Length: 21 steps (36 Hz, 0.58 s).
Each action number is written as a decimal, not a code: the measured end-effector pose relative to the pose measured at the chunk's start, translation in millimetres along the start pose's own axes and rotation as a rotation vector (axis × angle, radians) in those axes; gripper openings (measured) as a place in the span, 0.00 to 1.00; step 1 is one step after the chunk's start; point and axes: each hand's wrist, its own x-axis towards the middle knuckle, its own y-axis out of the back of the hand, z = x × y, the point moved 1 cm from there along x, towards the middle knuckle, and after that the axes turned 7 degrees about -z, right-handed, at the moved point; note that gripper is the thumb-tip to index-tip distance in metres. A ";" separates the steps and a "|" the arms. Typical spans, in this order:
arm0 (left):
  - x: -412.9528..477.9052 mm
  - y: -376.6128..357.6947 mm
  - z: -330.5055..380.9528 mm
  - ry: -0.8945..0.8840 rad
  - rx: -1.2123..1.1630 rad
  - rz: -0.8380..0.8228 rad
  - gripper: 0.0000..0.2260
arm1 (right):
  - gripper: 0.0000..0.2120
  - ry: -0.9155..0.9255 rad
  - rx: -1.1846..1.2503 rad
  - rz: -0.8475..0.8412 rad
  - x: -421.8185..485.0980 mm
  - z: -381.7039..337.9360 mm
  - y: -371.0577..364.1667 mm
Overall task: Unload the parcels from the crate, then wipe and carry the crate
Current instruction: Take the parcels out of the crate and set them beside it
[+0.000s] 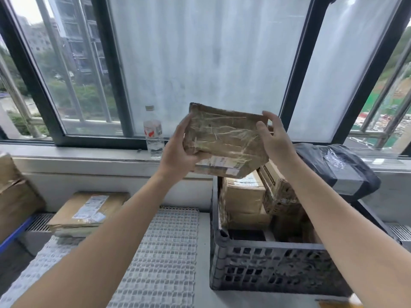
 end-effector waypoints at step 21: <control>-43.9 75.7 24.0 0.346 -0.093 0.240 0.11 | 0.35 -0.054 0.168 -0.372 -33.3 -17.6 -78.6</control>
